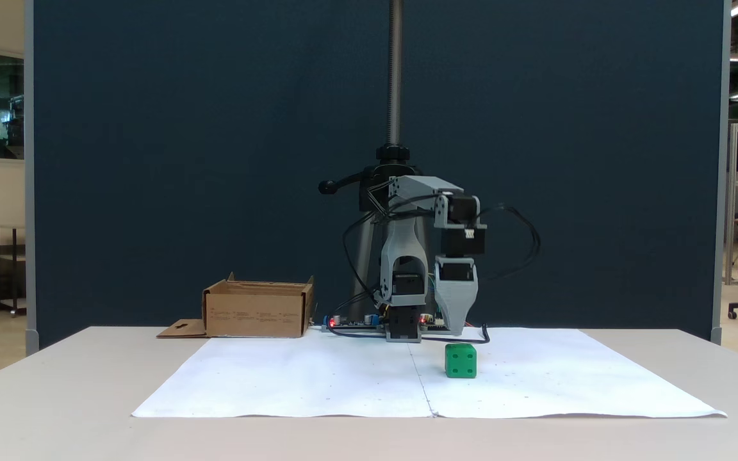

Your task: Grasp a green dice and put it in the bin.

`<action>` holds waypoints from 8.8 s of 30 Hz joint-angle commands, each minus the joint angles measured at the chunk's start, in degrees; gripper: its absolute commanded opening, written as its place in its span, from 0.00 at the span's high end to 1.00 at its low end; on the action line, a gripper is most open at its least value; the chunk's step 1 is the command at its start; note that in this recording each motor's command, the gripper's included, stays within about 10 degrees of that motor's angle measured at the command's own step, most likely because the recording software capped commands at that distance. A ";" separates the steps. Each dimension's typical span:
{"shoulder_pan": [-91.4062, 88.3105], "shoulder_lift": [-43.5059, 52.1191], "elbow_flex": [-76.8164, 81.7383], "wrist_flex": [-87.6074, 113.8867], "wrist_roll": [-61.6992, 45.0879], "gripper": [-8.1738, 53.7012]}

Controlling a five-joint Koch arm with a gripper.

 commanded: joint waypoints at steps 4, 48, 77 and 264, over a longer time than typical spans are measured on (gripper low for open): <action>-0.18 -1.32 -2.99 -4.39 4.13 0.18; -0.70 -10.81 -2.99 -10.99 6.59 0.19; -0.44 -11.51 -2.99 -11.25 6.59 0.48; 18.72 49.22 79.10 -131.38 -25.05 0.15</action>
